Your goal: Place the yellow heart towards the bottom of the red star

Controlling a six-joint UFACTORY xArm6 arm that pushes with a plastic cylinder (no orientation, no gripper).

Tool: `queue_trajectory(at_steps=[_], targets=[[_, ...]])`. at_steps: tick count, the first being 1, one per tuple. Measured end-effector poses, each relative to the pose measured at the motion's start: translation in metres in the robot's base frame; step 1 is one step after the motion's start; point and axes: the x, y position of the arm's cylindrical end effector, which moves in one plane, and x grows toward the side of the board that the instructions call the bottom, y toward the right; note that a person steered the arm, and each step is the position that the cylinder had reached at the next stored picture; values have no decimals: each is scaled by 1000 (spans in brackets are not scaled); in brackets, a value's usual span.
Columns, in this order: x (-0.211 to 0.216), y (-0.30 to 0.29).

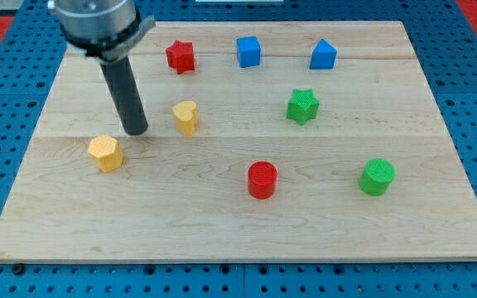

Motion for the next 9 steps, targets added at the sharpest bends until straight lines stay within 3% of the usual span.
queue_trajectory(at_steps=[1, 3, 7, 9], targets=[[32, 44], [34, 63], [-49, 63], [-50, 72]])
